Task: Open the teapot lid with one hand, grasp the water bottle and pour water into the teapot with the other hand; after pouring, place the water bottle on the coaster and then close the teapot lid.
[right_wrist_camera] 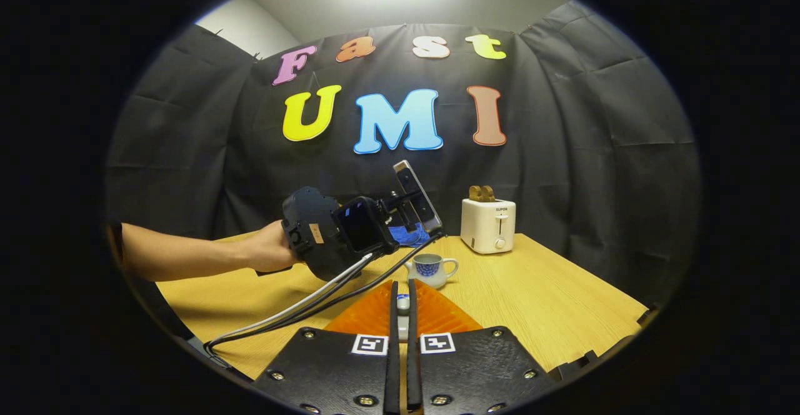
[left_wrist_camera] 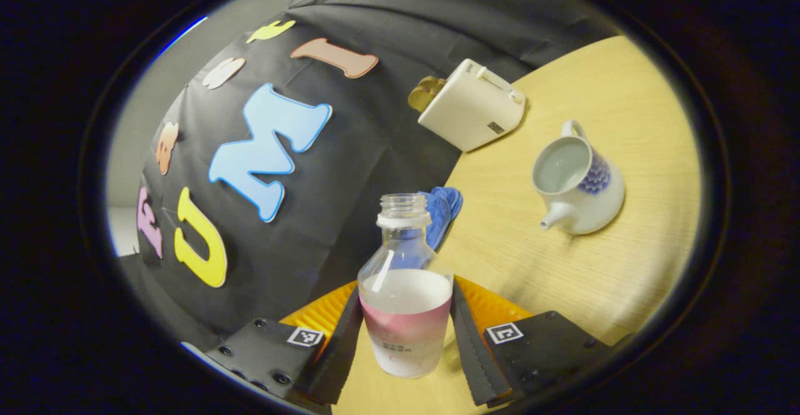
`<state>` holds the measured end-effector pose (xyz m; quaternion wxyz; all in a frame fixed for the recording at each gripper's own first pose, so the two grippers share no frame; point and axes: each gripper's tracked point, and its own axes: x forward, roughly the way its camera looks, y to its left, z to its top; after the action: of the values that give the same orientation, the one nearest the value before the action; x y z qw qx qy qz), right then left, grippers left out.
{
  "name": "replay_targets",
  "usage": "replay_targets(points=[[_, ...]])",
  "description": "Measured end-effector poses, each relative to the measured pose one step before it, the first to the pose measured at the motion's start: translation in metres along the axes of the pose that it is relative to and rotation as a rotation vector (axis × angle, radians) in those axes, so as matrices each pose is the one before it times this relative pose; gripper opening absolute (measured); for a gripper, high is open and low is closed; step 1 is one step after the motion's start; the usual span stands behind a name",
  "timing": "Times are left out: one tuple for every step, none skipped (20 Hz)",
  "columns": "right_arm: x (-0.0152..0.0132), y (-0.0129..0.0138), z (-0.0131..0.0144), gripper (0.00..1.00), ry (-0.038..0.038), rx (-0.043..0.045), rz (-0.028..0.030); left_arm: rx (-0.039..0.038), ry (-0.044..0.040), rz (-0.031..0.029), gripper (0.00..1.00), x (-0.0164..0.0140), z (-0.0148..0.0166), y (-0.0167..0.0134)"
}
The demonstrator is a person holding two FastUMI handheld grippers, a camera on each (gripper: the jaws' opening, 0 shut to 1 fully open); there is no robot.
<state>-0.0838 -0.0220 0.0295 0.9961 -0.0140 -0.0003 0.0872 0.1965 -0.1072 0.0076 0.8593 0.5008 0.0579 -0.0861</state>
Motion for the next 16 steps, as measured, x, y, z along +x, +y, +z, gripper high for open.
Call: replay_targets(points=[[0.00032,-0.00152,-0.00094,0.05,0.00115,0.00342,-0.0022,0.07336,0.00088,-0.00983,0.85,-0.00234,0.00628,-0.00062],[-0.00084,-0.00061,-0.00007,0.05,0.00014,0.00286,-0.00044,0.05298,-0.00449,-0.00842,0.85,-0.00223,0.00606,-0.00269],[-0.00006,-0.00127,0.00068,0.05,-0.00075,0.00059,-0.00079,0.03613,0.00601,-0.00874,0.85,-0.00012,0.0021,-0.00304],[0.00051,-0.00042,-0.0008,0.05,0.00076,-0.00025,-0.00039,0.02406,0.00264,-0.00584,0.85,0.00396,0.00117,-0.00346],[-0.00089,0.00008,-0.0004,0.05,0.00017,0.00106,0.00088,0.02675,0.00394,-0.00606,0.85,0.00249,0.00201,-0.00256],[-0.00066,-0.00036,-0.00111,0.05,0.00107,0.00076,0.00003,0.02711,0.00031,-0.00233,0.85,-0.00177,0.00081,-0.00045],[0.00029,-0.00041,0.00026,0.05,0.00068,0.00134,0.0002,0.03275,-0.0029,-0.00033,0.85,-0.00126,0.00257,-0.00137],[0.00046,-0.00101,-0.00103,0.05,0.00126,0.00054,-0.00094,0.04057,-0.00368,0.0031,0.85,-0.00289,0.00338,-0.00077],[0.00019,-0.0008,-0.00033,0.05,0.00127,0.00164,-0.00073,0.04034,-0.00135,0.00366,0.85,-0.00136,0.00282,-0.00012],[0.00022,-0.00022,-0.00113,0.05,0.00356,0.00248,0.00019,0.03084,-0.00169,-0.00461,0.85,0.00076,0.00088,-0.0017],[0.0002,0.00001,-0.00094,0.05,0.00173,0.00295,0.00129,0.01713,-0.00136,-0.01125,0.85,0.00014,0.00238,-0.00124],[-0.00158,-0.00029,-0.00021,0.05,0.0013,0.00033,-0.00015,0.04573,0.00813,-0.02018,0.85,0.0023,0.00126,-0.00188],[-0.00005,-0.00049,-0.00098,0.05,0.0012,-0.00077,0.00053,0.02803,0.00649,-0.00254,0.85,0.00122,-0.00076,0.00108],[-0.00016,0.00007,0.00053,0.05,0.00112,0.0007,0.00082,0.02094,0.00323,-0.00337,0.85,0.00092,0.00079,0.00027],[0.00069,0.00018,-0.00132,0.05,0.00205,0.00138,0.00158,0.01634,0.00327,-0.00733,0.85,0.00103,-0.00001,-0.00041],[0.00001,0.00012,-0.00071,0.05,0.00201,0.00202,0.00106,0.01799,0.00392,-0.00641,0.85,-0.00032,0.00064,-0.00013]])
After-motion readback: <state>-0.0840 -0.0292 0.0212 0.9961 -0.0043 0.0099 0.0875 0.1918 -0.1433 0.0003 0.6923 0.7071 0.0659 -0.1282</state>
